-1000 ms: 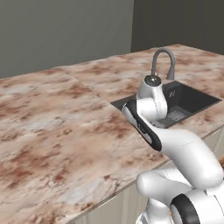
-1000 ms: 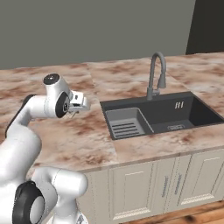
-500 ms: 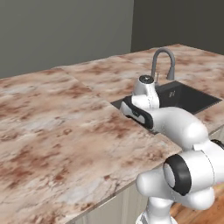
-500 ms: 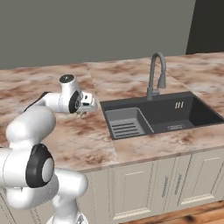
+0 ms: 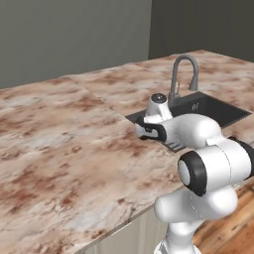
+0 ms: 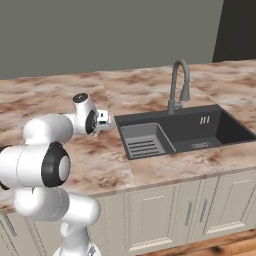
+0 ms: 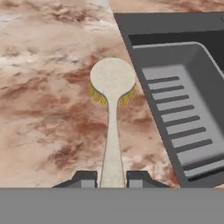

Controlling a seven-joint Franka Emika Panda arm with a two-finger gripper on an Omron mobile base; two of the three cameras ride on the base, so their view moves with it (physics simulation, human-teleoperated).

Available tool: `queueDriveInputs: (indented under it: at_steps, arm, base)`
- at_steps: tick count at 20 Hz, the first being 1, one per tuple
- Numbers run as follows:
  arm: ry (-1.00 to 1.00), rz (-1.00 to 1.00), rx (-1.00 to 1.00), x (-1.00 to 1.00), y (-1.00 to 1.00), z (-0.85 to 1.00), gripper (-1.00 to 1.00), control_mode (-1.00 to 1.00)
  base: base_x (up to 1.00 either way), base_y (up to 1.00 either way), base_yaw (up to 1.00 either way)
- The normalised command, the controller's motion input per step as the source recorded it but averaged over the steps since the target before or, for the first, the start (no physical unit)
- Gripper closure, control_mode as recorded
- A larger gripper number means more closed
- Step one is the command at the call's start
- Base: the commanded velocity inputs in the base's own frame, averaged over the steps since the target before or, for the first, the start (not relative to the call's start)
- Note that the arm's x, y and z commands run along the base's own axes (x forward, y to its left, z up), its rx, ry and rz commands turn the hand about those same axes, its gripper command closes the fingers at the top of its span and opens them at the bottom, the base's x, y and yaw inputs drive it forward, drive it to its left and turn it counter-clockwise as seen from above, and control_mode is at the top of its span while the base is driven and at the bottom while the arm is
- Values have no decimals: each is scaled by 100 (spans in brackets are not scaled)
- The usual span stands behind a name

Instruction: Locate and retrieve the dish brush and soap dispenser from the cabinet. Place them next to the sink.

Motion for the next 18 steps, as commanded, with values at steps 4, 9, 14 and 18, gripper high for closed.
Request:
queueDriveInputs:
  at_steps: [4,9,14,18]
  arm:
    - [8,9,-7,50,9,-33,100,-100]
    - [4,12,9,52,-3,-37,100,-100]
    - [0,7,0,36,0,-38,100,-100]
    - [0,4,-13,21,0,-44,100,-100]
  base:
    - [0,0,0]
    - [0,0,0]
    - [0,0,0]
    - [0,0,0]
